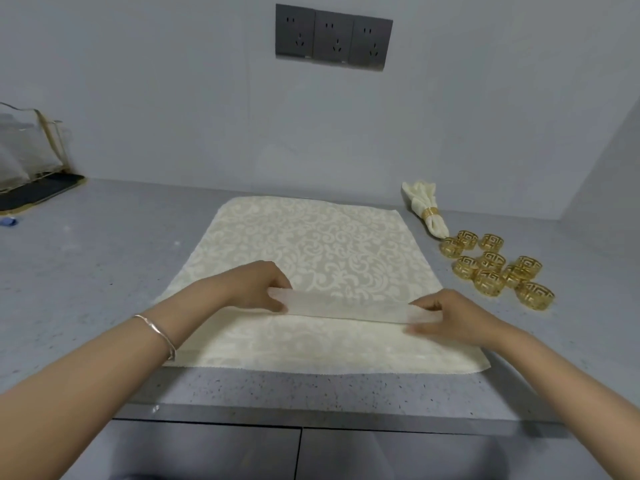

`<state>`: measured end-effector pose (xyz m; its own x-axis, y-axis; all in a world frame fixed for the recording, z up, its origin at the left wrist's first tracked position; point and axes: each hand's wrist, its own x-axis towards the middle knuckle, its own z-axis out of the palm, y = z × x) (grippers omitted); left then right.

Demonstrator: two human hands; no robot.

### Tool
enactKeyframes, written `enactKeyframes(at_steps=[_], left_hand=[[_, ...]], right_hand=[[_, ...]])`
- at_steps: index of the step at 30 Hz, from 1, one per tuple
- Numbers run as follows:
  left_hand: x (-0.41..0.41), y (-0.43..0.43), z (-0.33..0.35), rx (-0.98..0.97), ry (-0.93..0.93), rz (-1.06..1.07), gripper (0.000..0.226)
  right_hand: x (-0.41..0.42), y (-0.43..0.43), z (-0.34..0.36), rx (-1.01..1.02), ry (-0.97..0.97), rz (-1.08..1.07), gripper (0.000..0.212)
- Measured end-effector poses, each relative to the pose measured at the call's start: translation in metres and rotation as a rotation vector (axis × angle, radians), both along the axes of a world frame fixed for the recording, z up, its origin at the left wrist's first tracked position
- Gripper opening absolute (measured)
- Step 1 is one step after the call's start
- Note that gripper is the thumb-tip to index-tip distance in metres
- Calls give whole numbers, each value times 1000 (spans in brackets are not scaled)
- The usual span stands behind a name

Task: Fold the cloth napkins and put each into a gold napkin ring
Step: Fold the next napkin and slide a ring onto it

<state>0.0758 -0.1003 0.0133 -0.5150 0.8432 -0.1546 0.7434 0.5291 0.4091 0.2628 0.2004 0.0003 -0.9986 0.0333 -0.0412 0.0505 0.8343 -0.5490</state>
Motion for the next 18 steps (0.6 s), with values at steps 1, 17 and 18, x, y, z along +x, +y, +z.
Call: enactKeyframes(at_steps=[1,17,18], left_hand=[[-4,-6,1,-7,1,18,7],[-43,-19,45,-461,-522,8,42],[-53,-18,45,-416,-472,37,42]], right_hand=[[1,1,-1,44,-24,-15,21],[-11,39,62,-198,-616,100,35],[-19,41,63,-157,-545,9,47]])
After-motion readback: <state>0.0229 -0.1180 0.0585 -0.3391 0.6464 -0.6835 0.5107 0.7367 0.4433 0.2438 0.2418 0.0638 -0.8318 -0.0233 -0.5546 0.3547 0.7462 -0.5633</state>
